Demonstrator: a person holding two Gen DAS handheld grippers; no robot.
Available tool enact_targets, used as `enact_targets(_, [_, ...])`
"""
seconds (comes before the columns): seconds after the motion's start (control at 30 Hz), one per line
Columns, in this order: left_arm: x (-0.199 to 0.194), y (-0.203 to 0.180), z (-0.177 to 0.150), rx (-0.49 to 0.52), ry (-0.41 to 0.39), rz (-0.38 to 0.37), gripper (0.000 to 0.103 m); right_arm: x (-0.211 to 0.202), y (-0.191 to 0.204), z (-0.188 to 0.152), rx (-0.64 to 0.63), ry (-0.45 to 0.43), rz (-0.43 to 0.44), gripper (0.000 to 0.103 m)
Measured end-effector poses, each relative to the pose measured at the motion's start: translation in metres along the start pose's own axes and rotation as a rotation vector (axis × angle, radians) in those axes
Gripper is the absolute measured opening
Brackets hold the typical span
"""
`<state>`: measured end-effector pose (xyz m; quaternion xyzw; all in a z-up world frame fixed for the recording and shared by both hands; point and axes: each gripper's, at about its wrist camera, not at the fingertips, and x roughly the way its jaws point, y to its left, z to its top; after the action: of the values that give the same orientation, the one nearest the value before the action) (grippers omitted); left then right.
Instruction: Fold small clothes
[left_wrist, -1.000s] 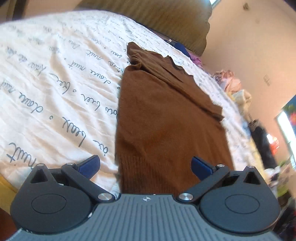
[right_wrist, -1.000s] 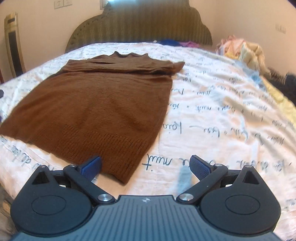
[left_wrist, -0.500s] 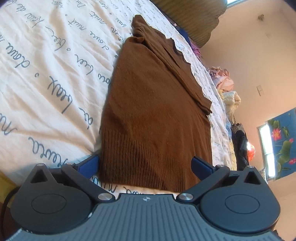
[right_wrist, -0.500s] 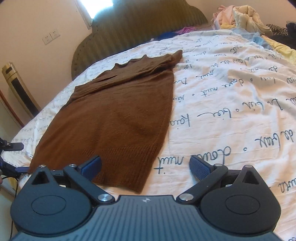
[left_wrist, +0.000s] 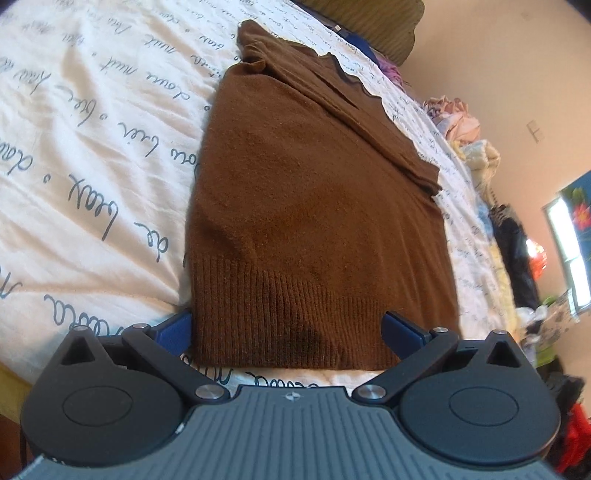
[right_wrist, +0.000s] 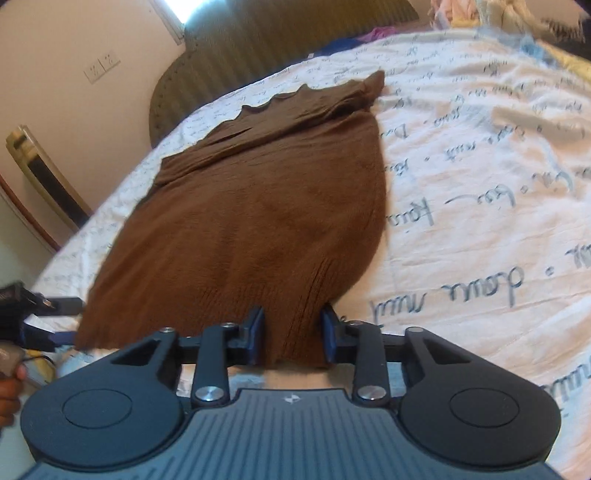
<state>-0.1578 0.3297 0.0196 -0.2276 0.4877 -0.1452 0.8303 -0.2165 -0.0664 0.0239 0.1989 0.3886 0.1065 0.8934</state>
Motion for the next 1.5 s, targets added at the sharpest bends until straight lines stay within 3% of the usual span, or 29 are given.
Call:
enact_targets(0.03, [0.001, -0.004, -0.001, 0.018, 0.000, 0.021, 0.101, 0.001, 0.001, -0.001, 0.000, 0.005, 0.000, 0.012])
enact_targets(0.1, [0.003, -0.011, -0.003, 0.057, 0.000, 0.058, 0.100, 0.002, 0.003, -0.002, -0.004, 0.005, 0.012, 0.011])
enact_targets(0.13, [0.003, -0.015, -0.004, 0.073, -0.006, 0.085, 0.095, 0.002, 0.005, -0.003, -0.008, 0.004, 0.007, 0.011])
enact_targets(0.2, [0.001, -0.020, -0.006, 0.104, -0.018, 0.134, 0.079, 0.000, 0.008, -0.003, -0.020, -0.007, 0.006, 0.010])
enact_targets(0.27, [-0.002, -0.022, -0.006, 0.135, -0.023, 0.175, 0.042, 0.000, 0.012, -0.002, -0.036, -0.013, -0.004, 0.009])
enact_targets(0.37, [-0.005, -0.012, -0.004, 0.121, -0.017, 0.162, 0.022, 0.000, 0.015, 0.000, -0.045, -0.018, -0.002, 0.009])
enact_targets(0.43, [-0.007, -0.009, -0.005, 0.124, -0.021, 0.164, 0.016, -0.001, 0.017, 0.001, -0.053, -0.023, -0.002, 0.009])
enact_targets(0.7, [-0.013, -0.018, -0.007, 0.187, -0.048, 0.179, 0.009, -0.012, 0.024, 0.015, -0.092, -0.070, 0.010, 0.008])
enact_targets(0.93, [-0.018, -0.025, 0.023, 0.195, -0.076, 0.126, 0.008, -0.007, 0.020, 0.064, -0.043, -0.115, 0.092, 0.008])
enact_targets(1.0, [-0.020, -0.024, 0.041, 0.161, -0.087, 0.050, 0.008, 0.006, 0.014, 0.082, -0.020, -0.115, 0.113, 0.008])
enact_targets(1.2, [-0.001, -0.019, 0.115, 0.072, -0.113, -0.075, 0.007, 0.044, -0.009, 0.144, 0.041, -0.155, 0.124, 0.008])
enact_targets(1.5, [0.059, -0.017, 0.233, -0.055, -0.141, -0.195, 0.007, 0.106, -0.050, 0.240, 0.162, -0.148, 0.151, 0.008])
